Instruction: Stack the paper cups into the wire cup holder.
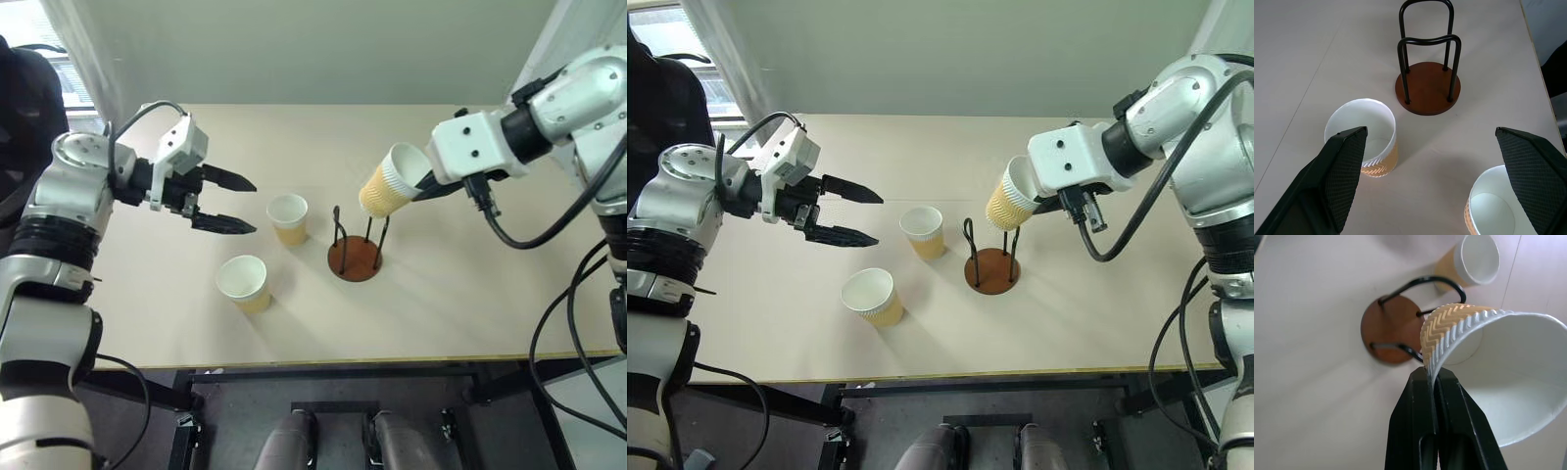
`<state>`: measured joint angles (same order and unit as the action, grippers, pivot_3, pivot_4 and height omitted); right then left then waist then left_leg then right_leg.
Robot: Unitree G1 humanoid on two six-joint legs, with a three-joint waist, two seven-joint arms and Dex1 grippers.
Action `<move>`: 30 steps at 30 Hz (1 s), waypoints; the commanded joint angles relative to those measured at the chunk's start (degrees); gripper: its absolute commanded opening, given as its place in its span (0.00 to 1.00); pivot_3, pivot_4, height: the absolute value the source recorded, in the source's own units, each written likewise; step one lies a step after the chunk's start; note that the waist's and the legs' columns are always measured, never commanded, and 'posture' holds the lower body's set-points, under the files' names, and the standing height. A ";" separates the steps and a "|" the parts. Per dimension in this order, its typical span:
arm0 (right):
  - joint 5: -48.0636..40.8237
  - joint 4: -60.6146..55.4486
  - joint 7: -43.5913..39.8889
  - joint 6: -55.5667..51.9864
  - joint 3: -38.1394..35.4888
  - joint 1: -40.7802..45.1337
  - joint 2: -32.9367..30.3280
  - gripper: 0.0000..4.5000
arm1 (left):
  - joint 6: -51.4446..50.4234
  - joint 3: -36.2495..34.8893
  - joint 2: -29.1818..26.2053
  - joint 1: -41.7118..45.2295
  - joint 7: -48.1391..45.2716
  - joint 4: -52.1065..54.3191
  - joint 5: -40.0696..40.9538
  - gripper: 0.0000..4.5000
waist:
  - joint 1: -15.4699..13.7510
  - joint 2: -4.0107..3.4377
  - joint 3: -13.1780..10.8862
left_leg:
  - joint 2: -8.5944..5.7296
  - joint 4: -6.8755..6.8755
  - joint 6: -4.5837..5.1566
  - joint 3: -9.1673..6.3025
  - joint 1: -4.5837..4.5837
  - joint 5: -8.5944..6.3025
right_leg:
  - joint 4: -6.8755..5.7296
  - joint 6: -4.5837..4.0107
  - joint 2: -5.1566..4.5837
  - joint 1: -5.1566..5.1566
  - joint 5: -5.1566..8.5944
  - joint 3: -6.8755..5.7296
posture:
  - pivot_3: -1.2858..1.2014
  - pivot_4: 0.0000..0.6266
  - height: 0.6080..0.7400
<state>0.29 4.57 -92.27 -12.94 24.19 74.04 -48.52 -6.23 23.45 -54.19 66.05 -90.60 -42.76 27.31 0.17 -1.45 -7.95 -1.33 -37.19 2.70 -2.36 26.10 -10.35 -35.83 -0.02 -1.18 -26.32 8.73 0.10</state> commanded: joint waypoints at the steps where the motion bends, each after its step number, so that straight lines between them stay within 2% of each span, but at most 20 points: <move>1: 0.94 0.76 -0.23 1.16 0.69 2.75 1.50 0.00 | 0.80 -0.65 -0.80 1.32 -1.90 0.74 1.11 1.00 | 0.00 0.00 0.00 | 0.00 0.00 0.00 -0.01 -0.01 0.00 | -0.01 -0.01 0.00 -0.01 0.00 0.00 | 0.52 0.24 1.00; 7: 3.60 5.14 -0.23 5.47 1.64 3.30 3.76 0.00 | 0.42 -1.20 -1.52 0.71 -1.90 1.55 1.38 1.00 | -0.07 0.00 0.00 | -0.02 -0.03 0.01 -0.03 0.02 0.01 | -0.02 -0.03 0.00 0.00 0.01 -0.01 | 0.52 0.24 1.00; 14: 5.65 8.68 -0.23 10.73 2.92 3.24 3.59 0.00 | -0.01 -1.69 -2.22 0.05 -1.90 2.19 1.59 1.00 | -0.01 0.00 0.00 | 0.00 -0.02 -0.01 -0.03 0.00 0.00 | -0.06 -0.04 0.00 -0.02 0.01 -0.02 | 0.52 0.24 1.00; 30: 1.02 2.98 -0.23 8.01 5.38 2.60 2.16 0.00 | -0.18 -2.04 -2.20 0.16 -1.90 1.93 1.30 1.00 | 0.02 0.00 0.00 | 0.00 -0.02 -0.02 -0.02 0.00 0.01 | -0.07 -0.04 0.00 -0.02 0.02 -0.02 | 0.52 0.24 1.00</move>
<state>2.96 10.03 -92.27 -4.02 30.19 75.16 -46.01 -6.54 23.33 -55.35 65.74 -90.62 -41.62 27.93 0.19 -1.45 -7.95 -1.33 -37.21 2.69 -2.38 26.11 -10.34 -35.89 -0.07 -1.18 -26.34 8.75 0.08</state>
